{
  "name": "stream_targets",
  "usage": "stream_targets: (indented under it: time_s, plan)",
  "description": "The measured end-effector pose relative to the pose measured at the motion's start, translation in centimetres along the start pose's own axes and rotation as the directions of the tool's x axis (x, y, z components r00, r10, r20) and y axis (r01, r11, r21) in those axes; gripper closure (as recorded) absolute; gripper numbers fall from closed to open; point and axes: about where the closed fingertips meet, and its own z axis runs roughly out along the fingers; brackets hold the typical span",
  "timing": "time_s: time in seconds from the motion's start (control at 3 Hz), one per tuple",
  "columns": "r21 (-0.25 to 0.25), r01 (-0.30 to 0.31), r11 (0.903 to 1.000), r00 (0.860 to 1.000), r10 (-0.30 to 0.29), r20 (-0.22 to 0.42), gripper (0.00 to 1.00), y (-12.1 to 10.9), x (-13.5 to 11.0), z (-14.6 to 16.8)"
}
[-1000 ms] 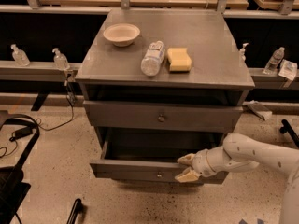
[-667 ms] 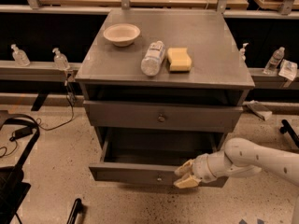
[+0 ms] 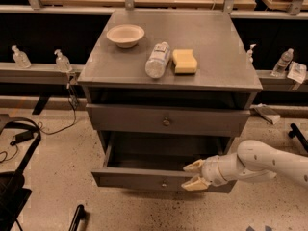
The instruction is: Open middle drawer
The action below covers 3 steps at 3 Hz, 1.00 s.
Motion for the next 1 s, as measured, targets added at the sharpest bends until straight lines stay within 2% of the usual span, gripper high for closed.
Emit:
stream_targets:
  time_s: [0.33, 0.67, 1.0]
  plan:
    - [0.038, 0.018, 0.9991, 1.0, -0.017, -0.018, 0.64, -2.6, -0.8, -1.1]
    - [0.089, 0.014, 0.9959, 0.999, -0.01, -0.044, 0.89, -6.0, -0.8, -1.0]
    - [0.133, -0.003, 0.9911, 0.999, 0.01, -0.05, 1.0, -8.0, -0.3, -0.3]
